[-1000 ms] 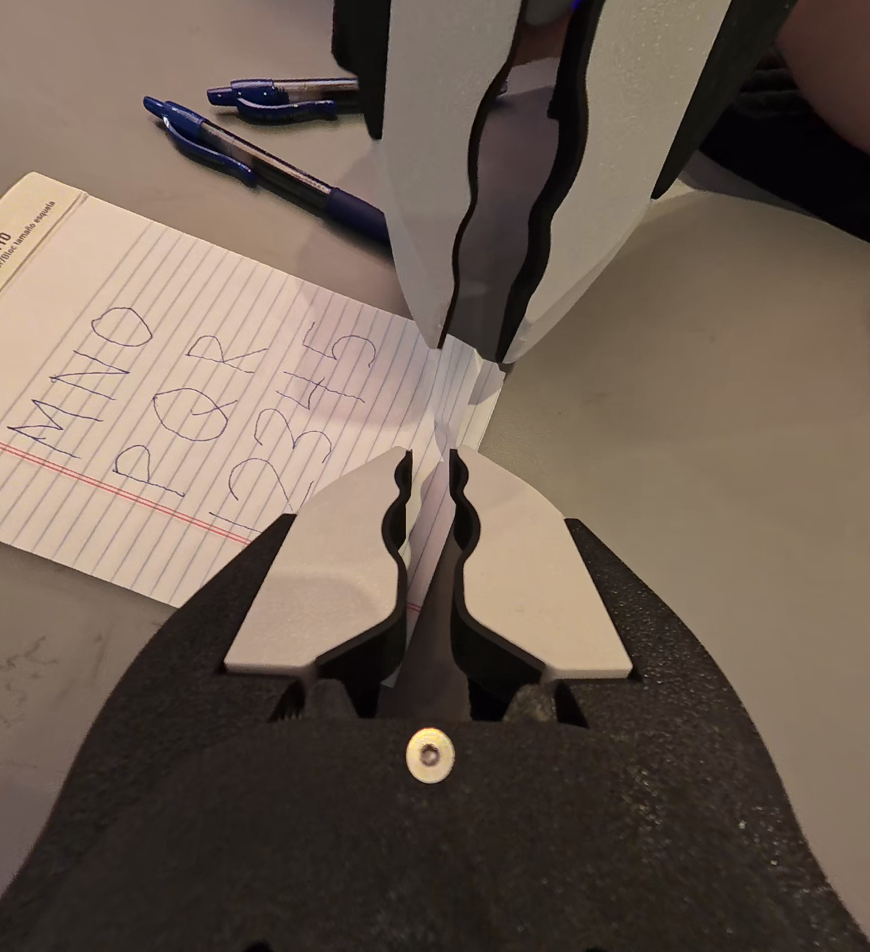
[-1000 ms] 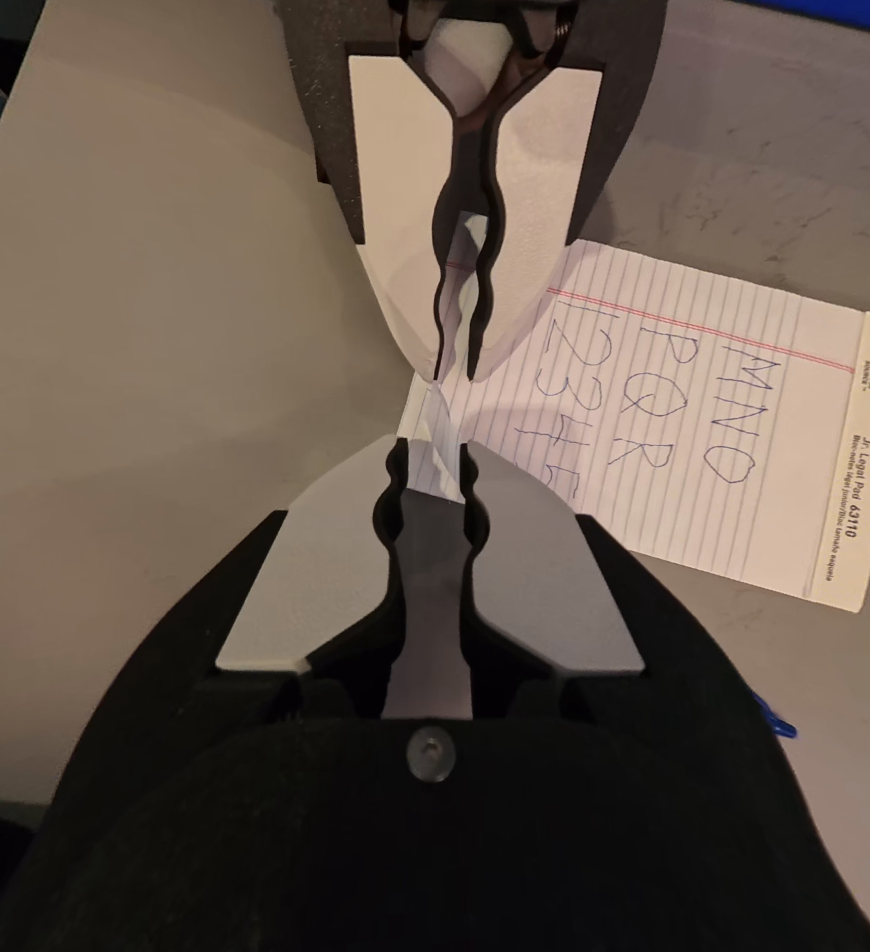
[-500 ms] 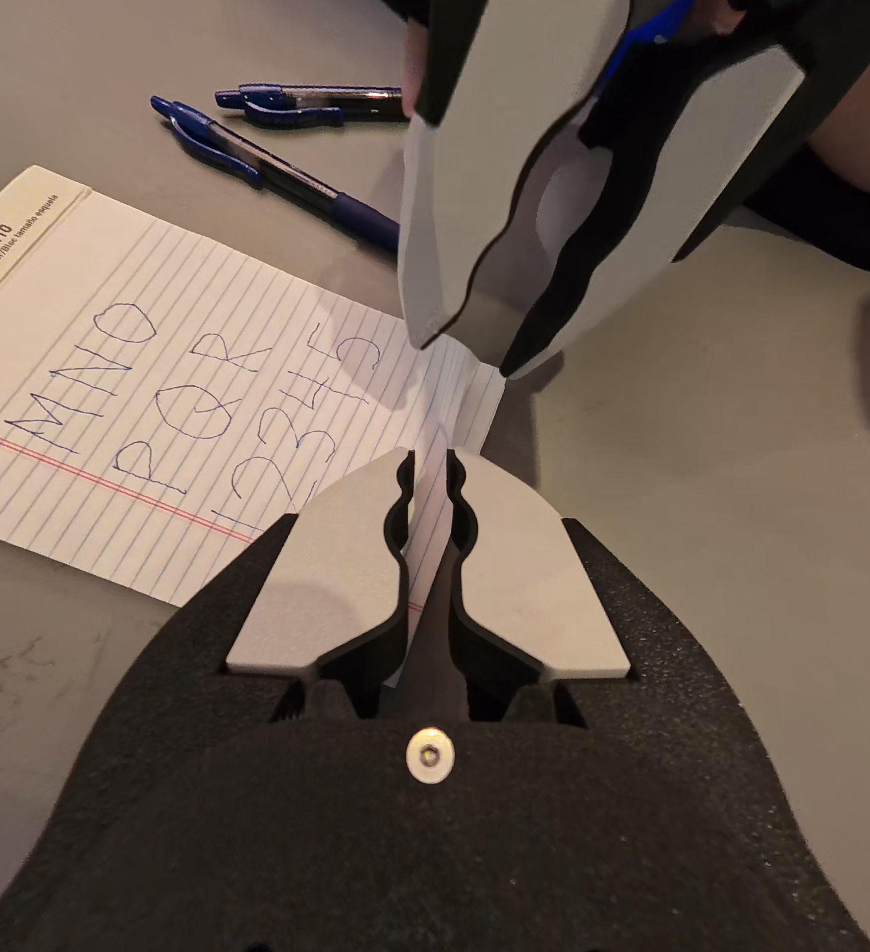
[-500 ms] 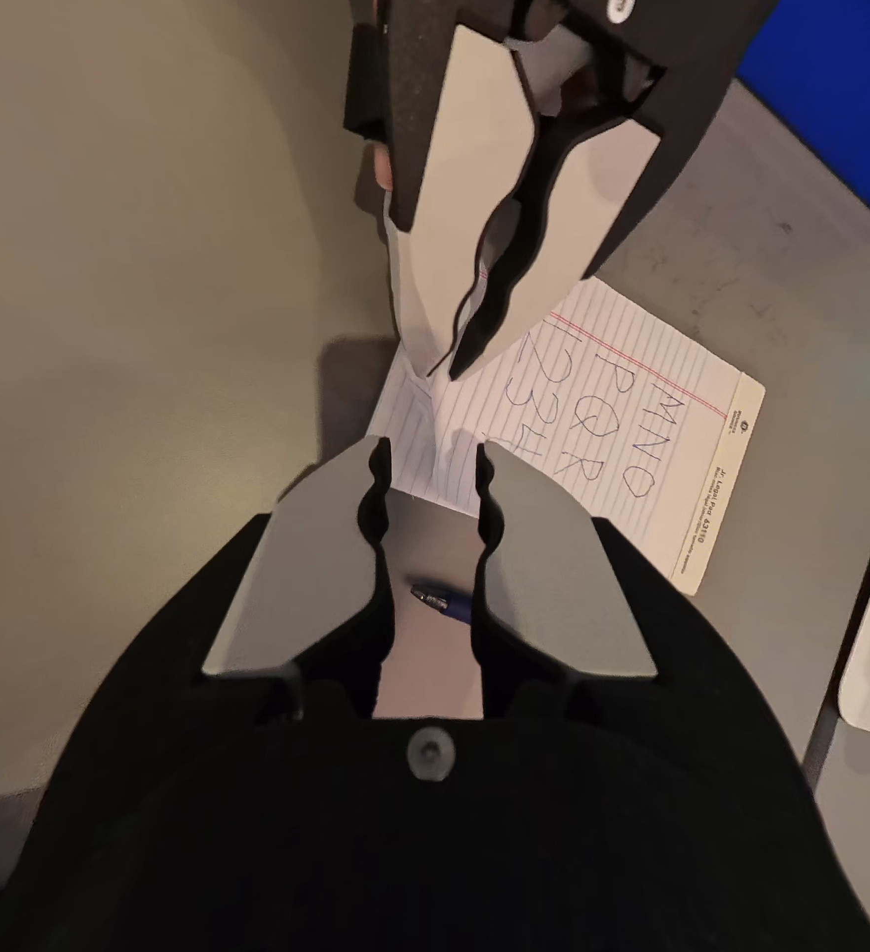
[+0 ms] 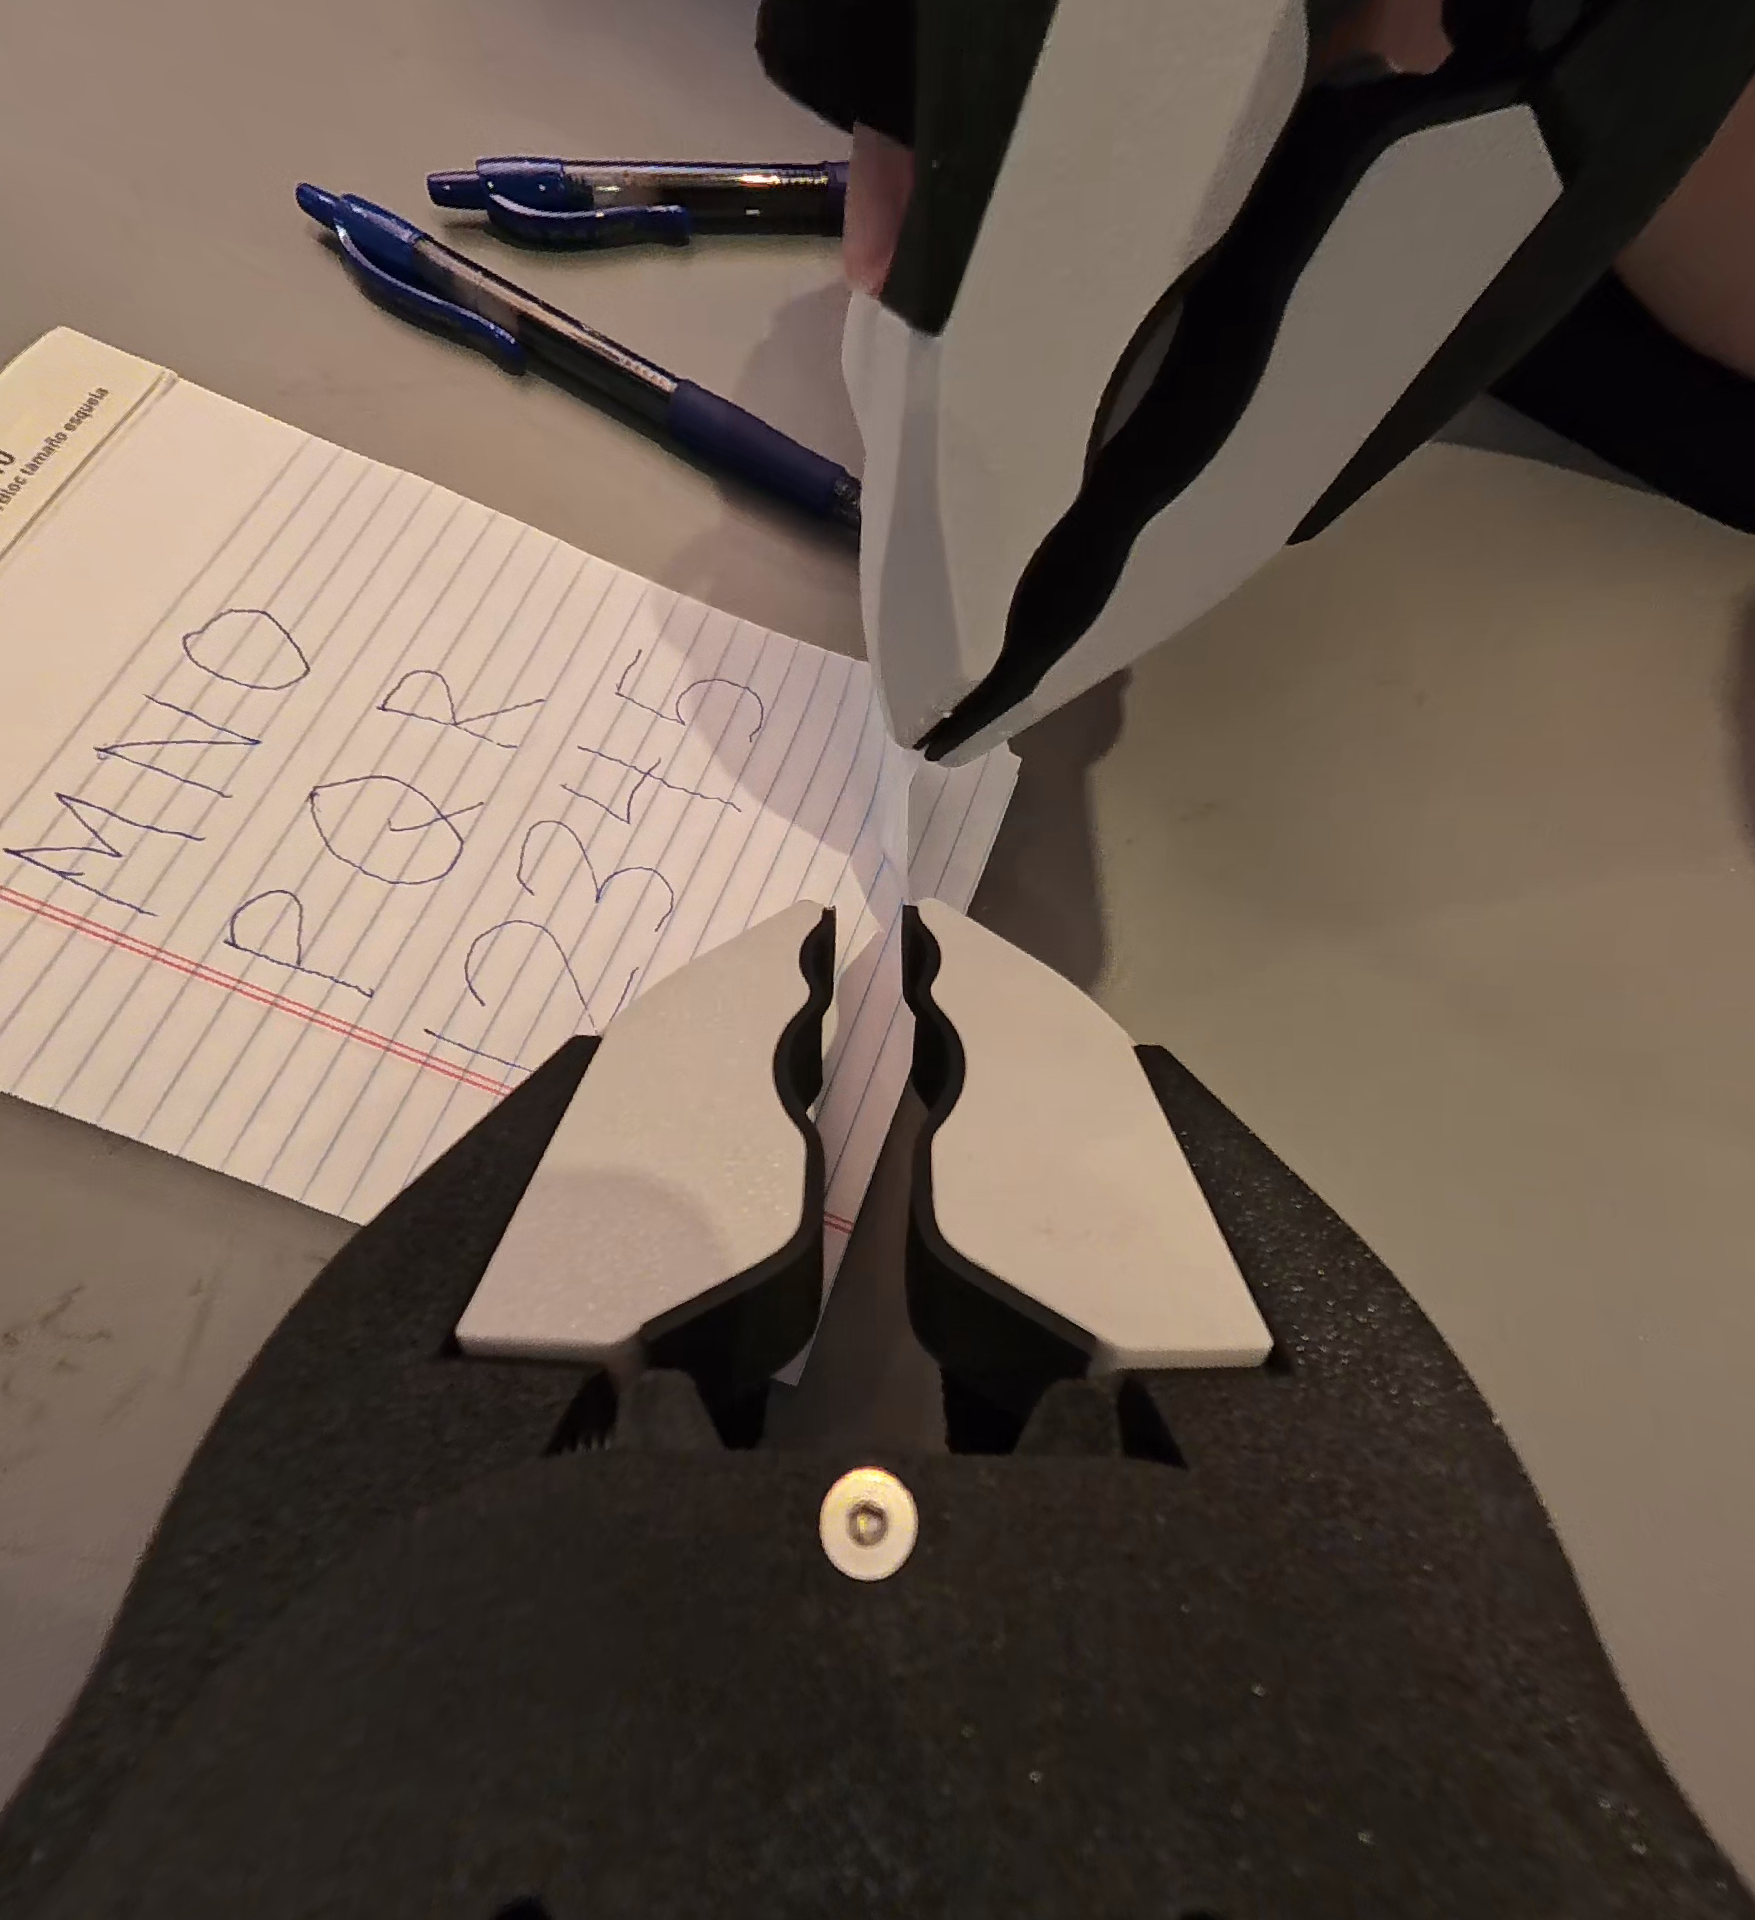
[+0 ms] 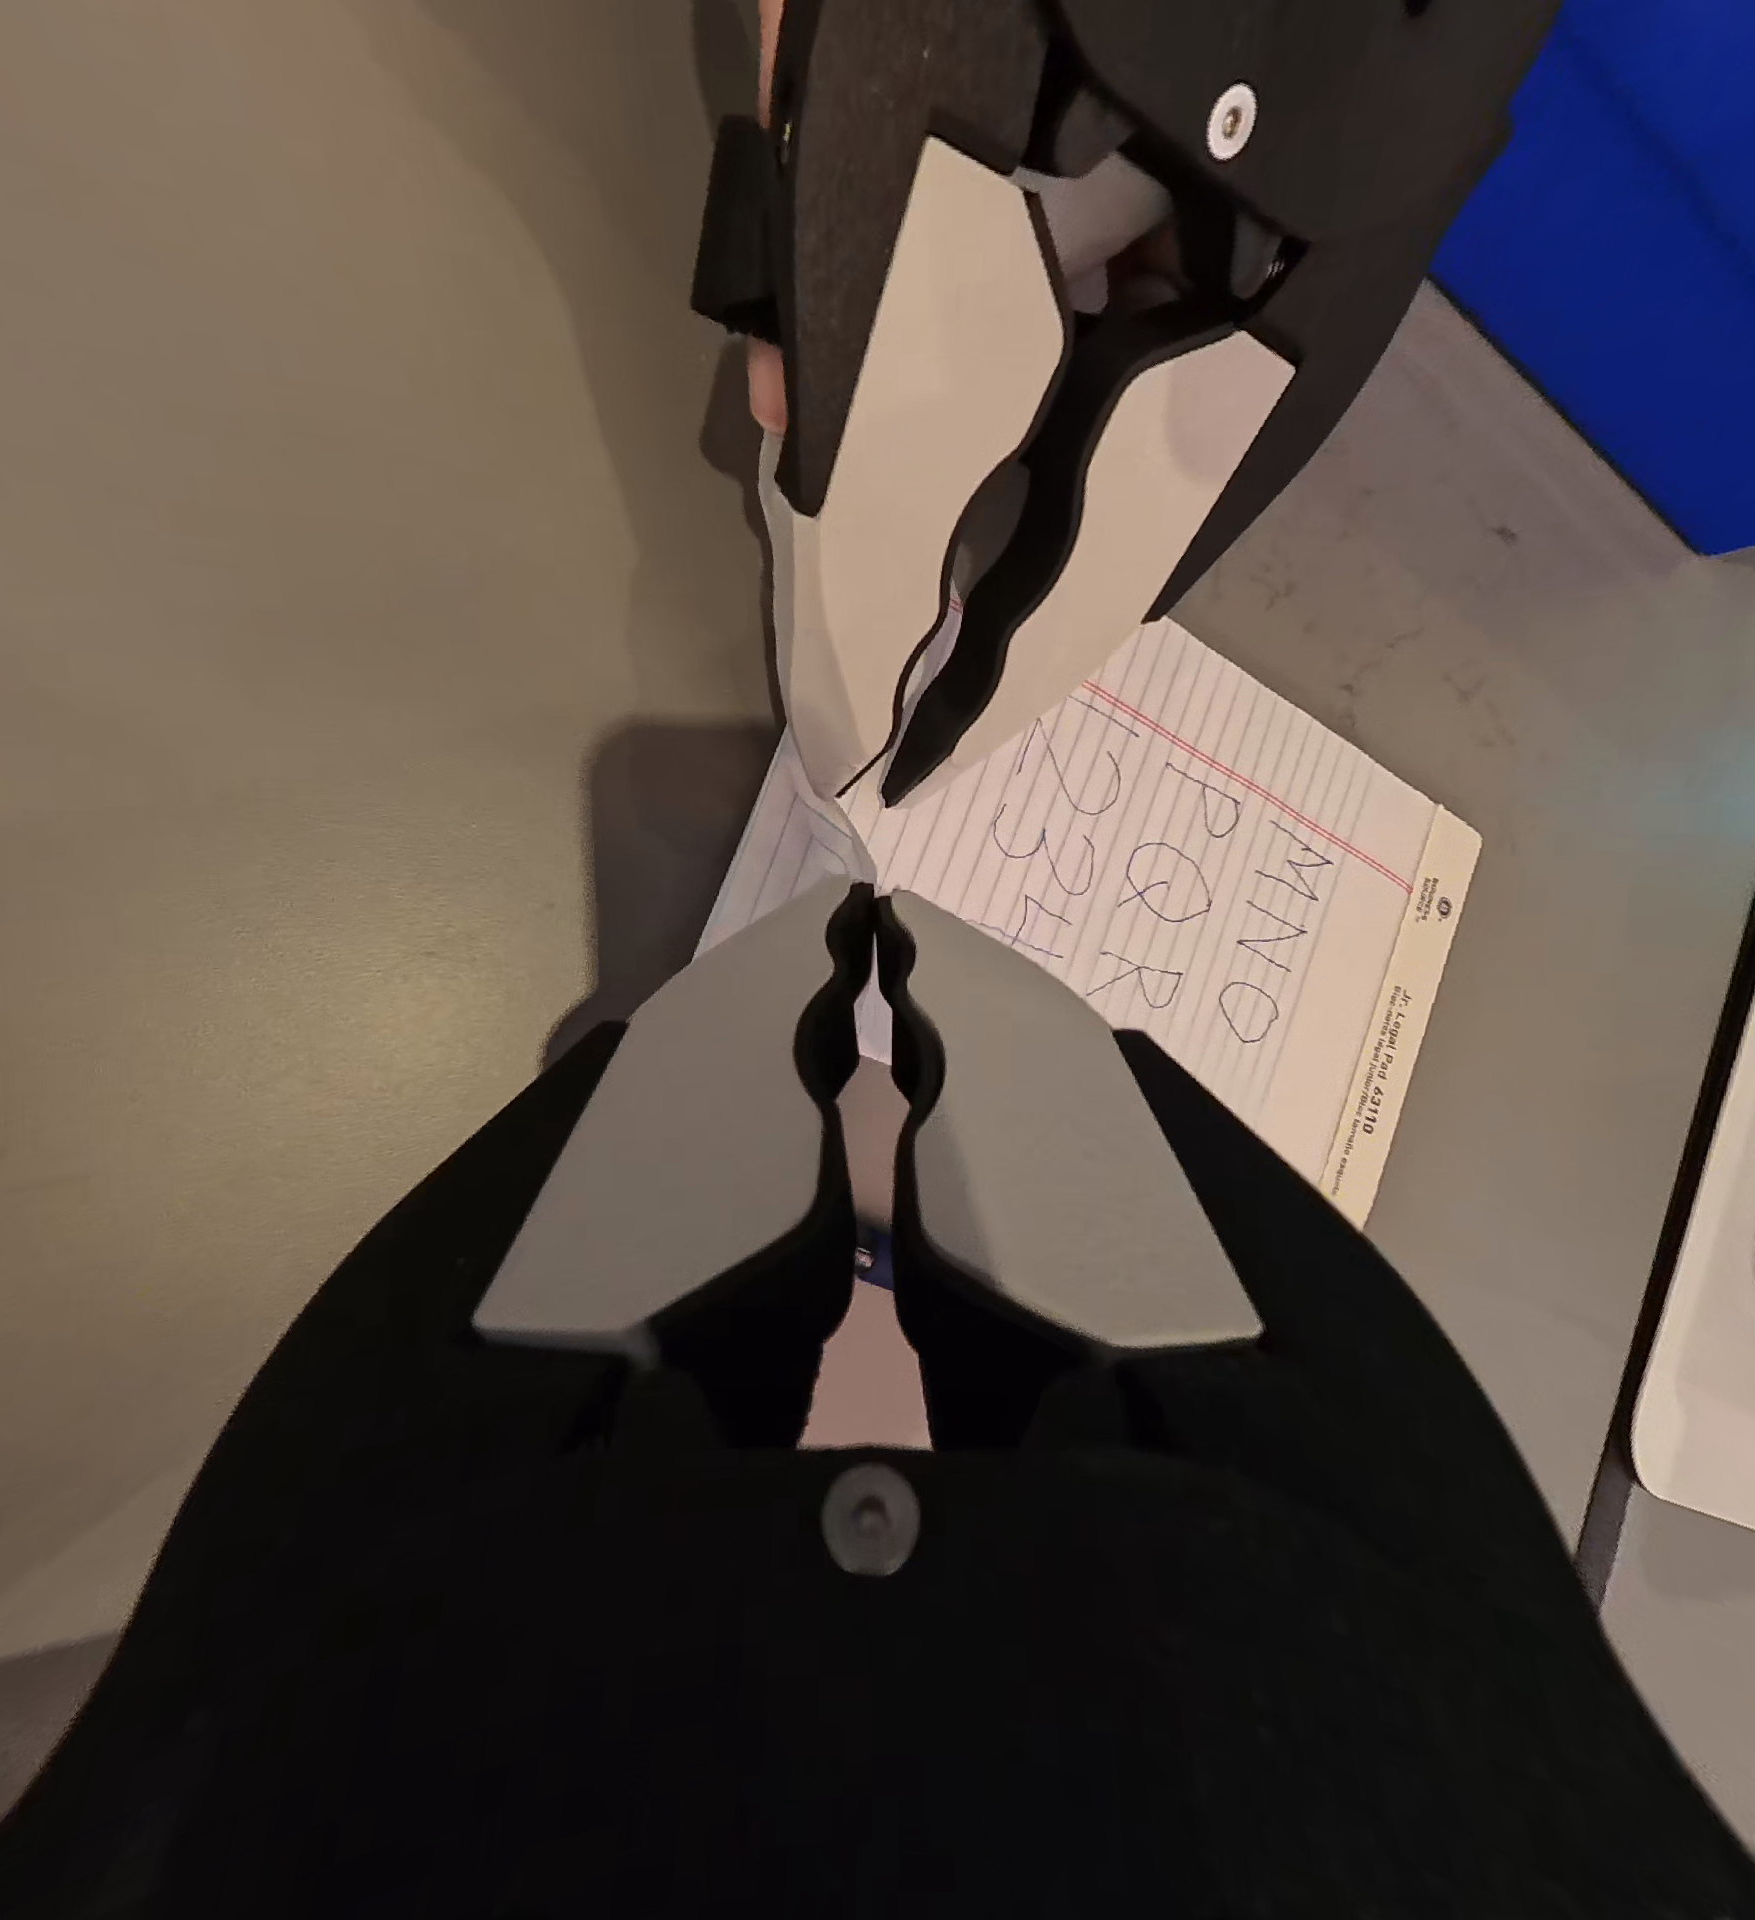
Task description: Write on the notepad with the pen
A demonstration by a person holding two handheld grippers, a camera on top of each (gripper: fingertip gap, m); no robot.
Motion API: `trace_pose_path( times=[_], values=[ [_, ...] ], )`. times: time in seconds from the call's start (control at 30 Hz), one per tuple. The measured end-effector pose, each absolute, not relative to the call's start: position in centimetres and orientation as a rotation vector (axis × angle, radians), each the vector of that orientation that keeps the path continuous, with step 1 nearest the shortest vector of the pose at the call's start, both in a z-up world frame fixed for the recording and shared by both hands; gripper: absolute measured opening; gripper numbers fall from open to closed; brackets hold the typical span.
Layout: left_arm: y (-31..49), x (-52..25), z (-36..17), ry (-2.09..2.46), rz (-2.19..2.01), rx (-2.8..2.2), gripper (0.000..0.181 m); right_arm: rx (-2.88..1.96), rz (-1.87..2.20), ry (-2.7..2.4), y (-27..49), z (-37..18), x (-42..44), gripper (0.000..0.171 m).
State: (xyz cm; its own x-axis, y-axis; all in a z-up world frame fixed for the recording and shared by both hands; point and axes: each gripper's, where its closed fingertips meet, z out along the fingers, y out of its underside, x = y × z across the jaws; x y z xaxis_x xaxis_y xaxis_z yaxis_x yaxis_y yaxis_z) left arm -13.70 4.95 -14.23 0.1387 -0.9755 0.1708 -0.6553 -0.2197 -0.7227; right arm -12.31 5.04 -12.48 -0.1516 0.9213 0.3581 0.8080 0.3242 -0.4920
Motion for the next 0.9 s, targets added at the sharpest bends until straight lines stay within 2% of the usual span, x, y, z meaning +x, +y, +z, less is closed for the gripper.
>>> trace_pose_path(
  times=[0.17,0.33,0.5,0.77,0.9],
  values=[
    [4.8,-13.7,-14.3,1.569,-0.869,-1.938,0.014,-1.560,0.335,-1.987,4.6,-12.4,-12.2,0.000],
    [4.4,-13.8,-14.4,1.593,-0.822,-1.937,0.027,-1.605,0.427,-1.959,4.5,-12.2,-12.0,0.000],
    [4.7,-13.1,-13.3,1.535,-0.768,-1.899,0.031,-1.639,0.475,-1.925,4.7,-11.9,-12.0,0.000],
    [4.7,-11.9,-14.6,1.567,-0.630,-1.903,0.028,-1.703,0.583,-1.857,4.9,-11.5,-11.6,0.000],
    [5.2,-11.4,-14.4,1.521,-0.598,-1.887,0.016,-1.715,0.639,-1.821,4.9,-11.0,-11.5,0.000]
  ],
)
